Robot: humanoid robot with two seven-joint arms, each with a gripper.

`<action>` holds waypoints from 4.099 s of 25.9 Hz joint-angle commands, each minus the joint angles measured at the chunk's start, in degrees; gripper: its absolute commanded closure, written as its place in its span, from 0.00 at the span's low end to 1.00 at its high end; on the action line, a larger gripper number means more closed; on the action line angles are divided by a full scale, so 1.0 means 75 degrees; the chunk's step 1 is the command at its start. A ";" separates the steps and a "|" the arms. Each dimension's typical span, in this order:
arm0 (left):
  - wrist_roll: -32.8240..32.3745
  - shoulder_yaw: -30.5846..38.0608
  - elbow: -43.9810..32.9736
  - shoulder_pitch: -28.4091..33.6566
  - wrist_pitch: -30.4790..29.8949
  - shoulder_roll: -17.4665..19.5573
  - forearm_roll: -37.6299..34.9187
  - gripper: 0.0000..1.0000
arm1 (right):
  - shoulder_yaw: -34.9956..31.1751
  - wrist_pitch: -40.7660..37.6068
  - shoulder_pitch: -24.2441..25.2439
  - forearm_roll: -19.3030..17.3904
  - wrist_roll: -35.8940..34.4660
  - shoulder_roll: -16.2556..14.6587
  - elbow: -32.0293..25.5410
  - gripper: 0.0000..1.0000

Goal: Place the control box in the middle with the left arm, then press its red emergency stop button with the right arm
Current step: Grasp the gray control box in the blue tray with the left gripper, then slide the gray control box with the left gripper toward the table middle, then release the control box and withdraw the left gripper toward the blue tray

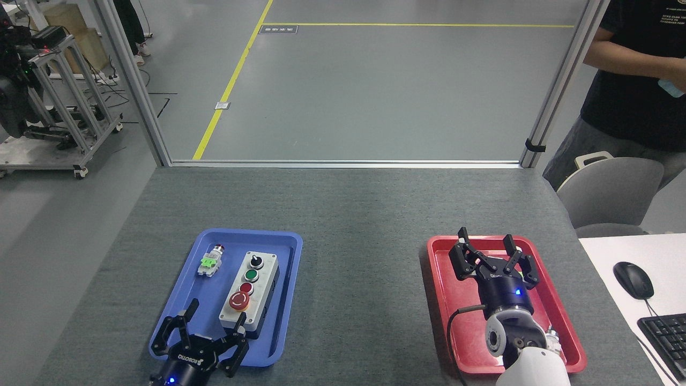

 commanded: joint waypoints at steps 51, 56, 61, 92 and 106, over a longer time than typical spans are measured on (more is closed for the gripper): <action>-0.0247 -0.0191 0.3341 -0.2235 -0.0396 -0.0460 -0.0102 0.95 | 0.0035 -0.0040 0.0036 0.0012 0.0008 -0.0087 0.0000 0.01; -0.0247 -0.0155 0.3048 -0.2247 -0.0502 -0.0460 -0.0055 1.00 | 0.0035 -0.0029 0.0036 0.0012 0.0008 -0.0087 0.0012 0.01; -0.0212 -0.0144 0.1818 -0.2059 -0.0795 -0.0472 0.0355 1.00 | 0.0023 -0.0005 0.0024 0.0012 0.0008 -0.0063 0.0012 0.01; -0.0774 -0.4245 0.3295 -0.2692 0.2264 -0.1831 0.0449 0.02 | -0.0293 0.0042 -0.0011 0.0000 -0.0062 -0.0122 0.0000 0.01; -0.0681 -0.0601 -0.2214 0.0941 -0.1041 0.1063 0.2183 0.01 | -0.0035 -0.0825 -0.0585 0.0000 -0.0098 -0.0450 0.0351 0.89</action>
